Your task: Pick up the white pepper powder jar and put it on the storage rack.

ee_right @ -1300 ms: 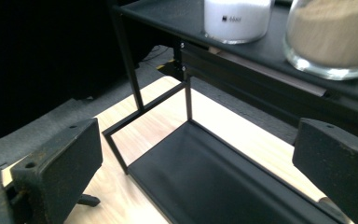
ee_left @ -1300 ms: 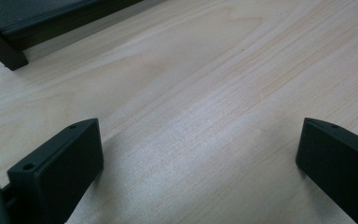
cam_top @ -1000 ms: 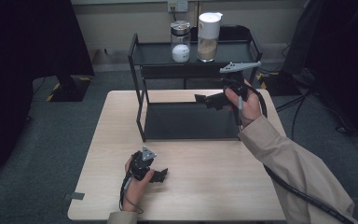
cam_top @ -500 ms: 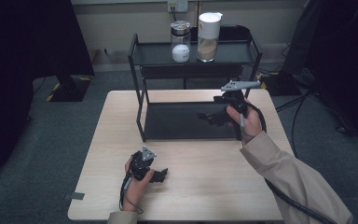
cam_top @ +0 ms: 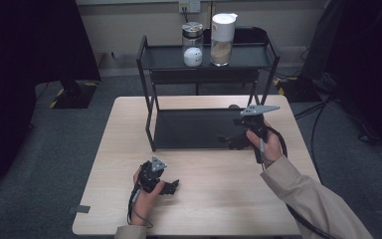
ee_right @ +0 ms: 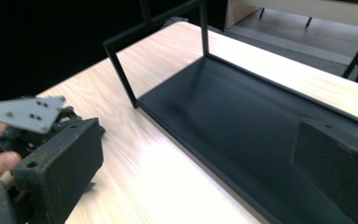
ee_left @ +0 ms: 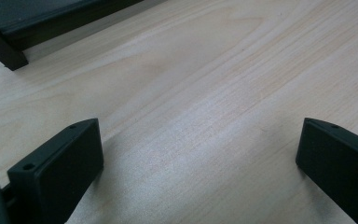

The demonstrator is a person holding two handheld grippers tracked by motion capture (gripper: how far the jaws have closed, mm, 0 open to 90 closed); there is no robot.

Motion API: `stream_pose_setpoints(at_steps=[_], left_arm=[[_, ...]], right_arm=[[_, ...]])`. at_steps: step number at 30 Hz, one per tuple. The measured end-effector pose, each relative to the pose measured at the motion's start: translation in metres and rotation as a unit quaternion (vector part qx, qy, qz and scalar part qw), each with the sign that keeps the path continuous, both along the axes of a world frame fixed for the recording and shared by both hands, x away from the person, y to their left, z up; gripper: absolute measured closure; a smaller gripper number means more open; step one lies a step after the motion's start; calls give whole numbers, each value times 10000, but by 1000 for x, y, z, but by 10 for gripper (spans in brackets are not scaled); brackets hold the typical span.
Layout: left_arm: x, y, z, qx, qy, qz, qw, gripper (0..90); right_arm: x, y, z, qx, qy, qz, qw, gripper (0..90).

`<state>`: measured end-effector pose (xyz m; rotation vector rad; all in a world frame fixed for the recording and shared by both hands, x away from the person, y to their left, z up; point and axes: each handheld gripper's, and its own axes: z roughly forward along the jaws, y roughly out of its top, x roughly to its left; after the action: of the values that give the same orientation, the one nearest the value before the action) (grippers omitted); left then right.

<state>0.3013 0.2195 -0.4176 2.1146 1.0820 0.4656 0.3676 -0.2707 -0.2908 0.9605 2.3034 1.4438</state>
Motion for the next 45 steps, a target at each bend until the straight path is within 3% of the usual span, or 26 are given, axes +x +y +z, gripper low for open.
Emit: stream_pose_setpoints(at_steps=[10, 16, 34, 45], left_arm=[[0, 0, 0, 3, 0, 1, 10000, 0], [0, 0, 0, 3, -1, 2, 10000, 0], [0, 0, 0, -2, -1, 10, 10000, 0], [0, 0, 0, -5, -3, 9, 10000, 0]], right_arm=[[-10, -12, -28, -13, 157, -21, 9999, 10], [-18, -15, -42, -188, 125, -24, 9997, 10], [-40, -30, -84, -476, 338, 16, 9983, 12], [-53, -45, -103, -676, 415, -131, 9968, 12]])
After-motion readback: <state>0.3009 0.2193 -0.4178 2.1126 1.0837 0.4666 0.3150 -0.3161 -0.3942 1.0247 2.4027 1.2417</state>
